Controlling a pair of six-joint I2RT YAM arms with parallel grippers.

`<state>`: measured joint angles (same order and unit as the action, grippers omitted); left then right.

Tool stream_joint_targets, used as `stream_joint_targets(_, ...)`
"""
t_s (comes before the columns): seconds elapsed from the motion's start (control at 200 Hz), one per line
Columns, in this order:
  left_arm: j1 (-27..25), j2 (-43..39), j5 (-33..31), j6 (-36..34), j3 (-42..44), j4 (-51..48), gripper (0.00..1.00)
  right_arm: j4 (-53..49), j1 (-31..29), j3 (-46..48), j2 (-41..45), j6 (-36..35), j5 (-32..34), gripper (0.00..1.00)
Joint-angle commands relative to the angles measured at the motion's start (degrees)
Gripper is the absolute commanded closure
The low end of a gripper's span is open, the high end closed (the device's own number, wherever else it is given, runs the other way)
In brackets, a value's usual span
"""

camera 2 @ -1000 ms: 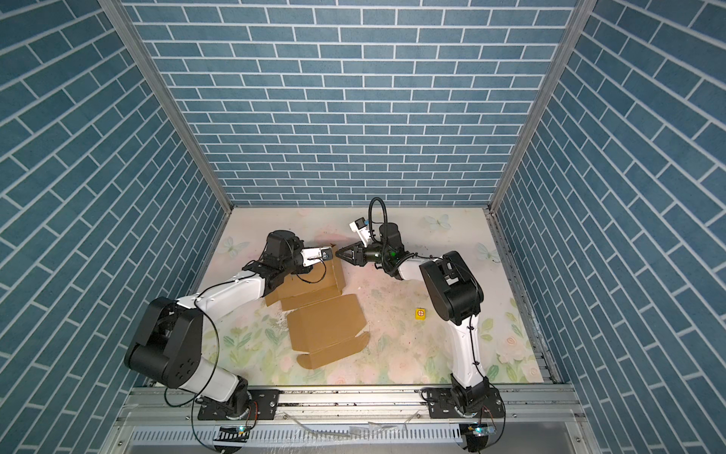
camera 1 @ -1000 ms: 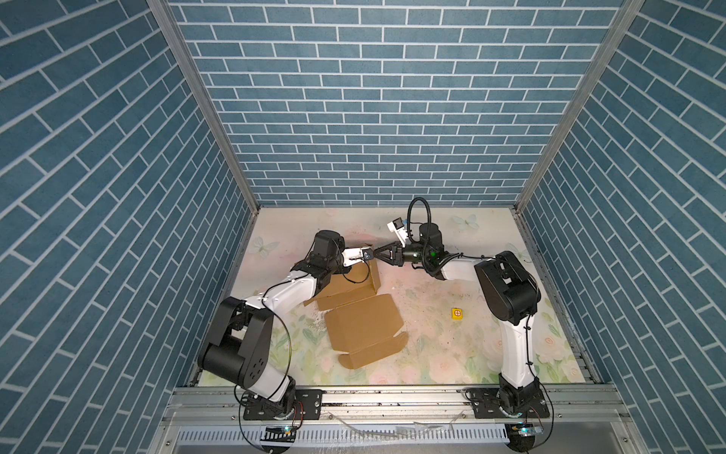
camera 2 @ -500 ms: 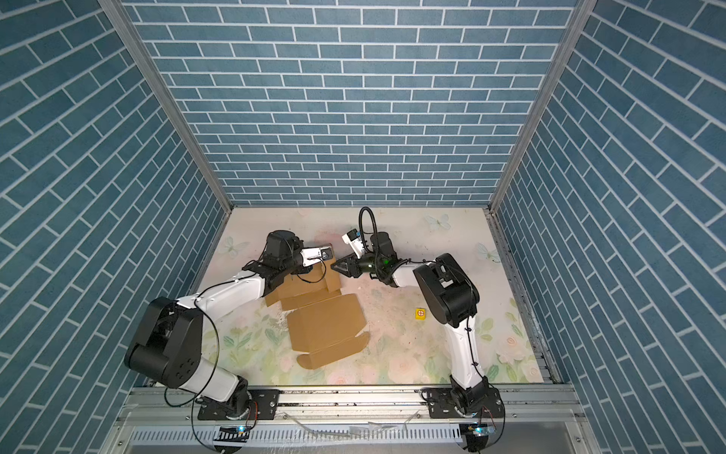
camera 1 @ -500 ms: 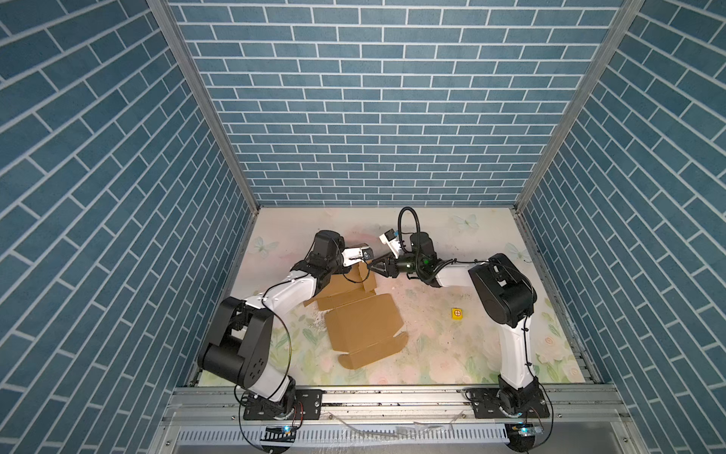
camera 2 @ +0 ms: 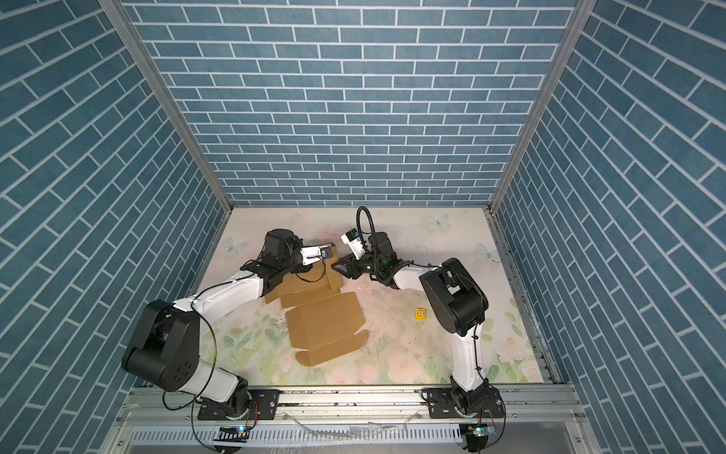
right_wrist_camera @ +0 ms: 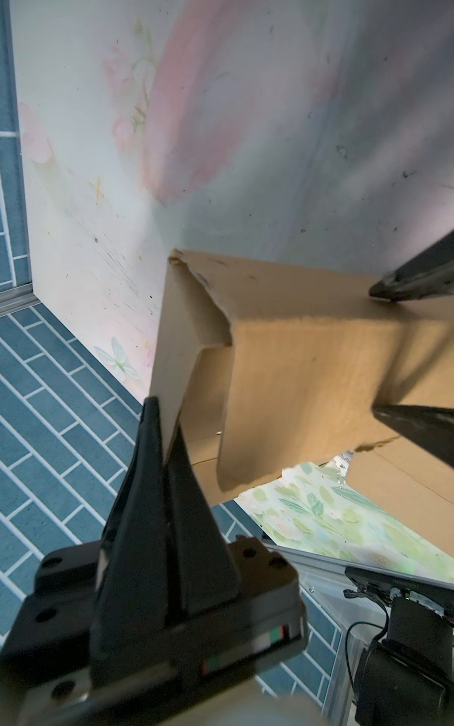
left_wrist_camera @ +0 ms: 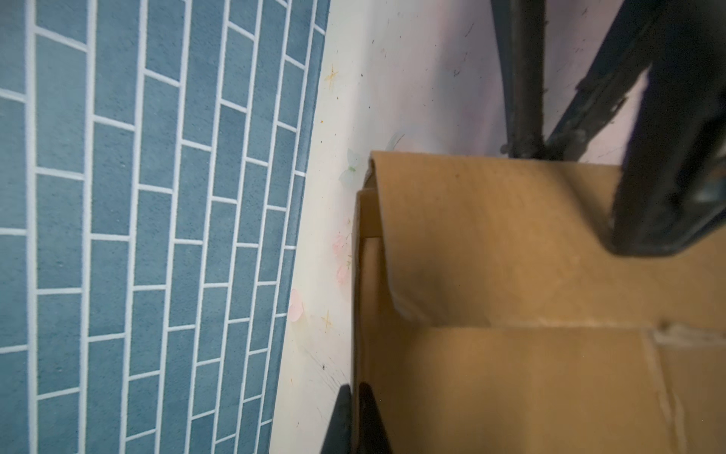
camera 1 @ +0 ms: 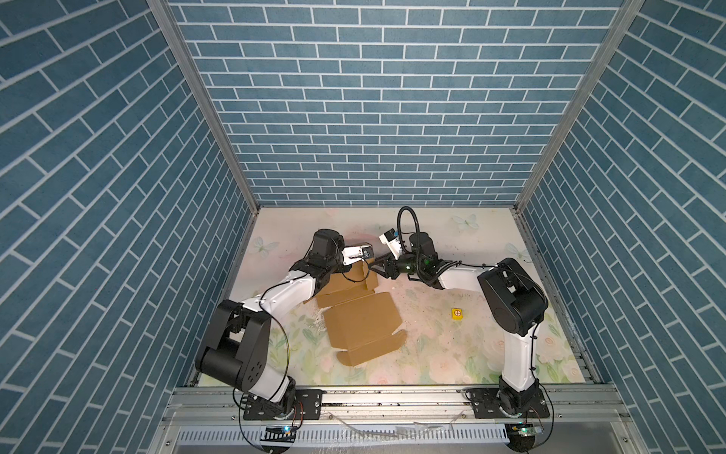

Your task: Fold the paper box

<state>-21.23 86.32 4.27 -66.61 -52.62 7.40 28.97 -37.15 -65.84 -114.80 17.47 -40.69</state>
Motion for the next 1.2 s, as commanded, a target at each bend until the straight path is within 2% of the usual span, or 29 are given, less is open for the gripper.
stream_joint_targets(0.0, 0.12, -2.59, 3.93, -2.31, 1.26, 4.07, 1.00, -1.34, -0.97, -0.74, 1.90, -3.42, 0.04, 0.57)
stream_joint_targets(0.22, 0.02, -4.20, 6.46, -4.48, 7.22, 17.50, 1.00, -0.38, -1.90, 1.34, 3.00, -5.52, 3.99, 0.57)
stream_joint_targets(0.45, -0.09, -5.29, 9.32, -8.66, 14.89, 23.32, 1.00, 3.32, -3.52, 2.32, 2.25, -6.48, 10.44, 0.57)
stream_joint_targets(0.71, -0.32, -6.08, 8.47, -8.94, 16.27, 24.05, 1.00, 8.23, -5.19, 4.85, 1.94, -8.09, 15.31, 0.55)
stream_joint_targets(0.975, -0.45, -6.08, 8.47, -8.64, 16.93, 23.33, 1.00, 12.96, -8.46, 5.97, 0.56, -9.57, 25.47, 0.54)
stream_joint_targets(1.08, -0.69, -5.76, 8.73, -8.78, 17.04, 23.07, 1.00, 15.63, -9.42, 5.40, -0.74, -8.96, 28.60, 0.60)
stream_joint_targets(1.195, -0.76, -5.48, 8.76, -8.59, 16.25, 21.41, 1.00, 16.19, -9.74, 4.50, -1.69, -8.33, 29.88, 0.75)
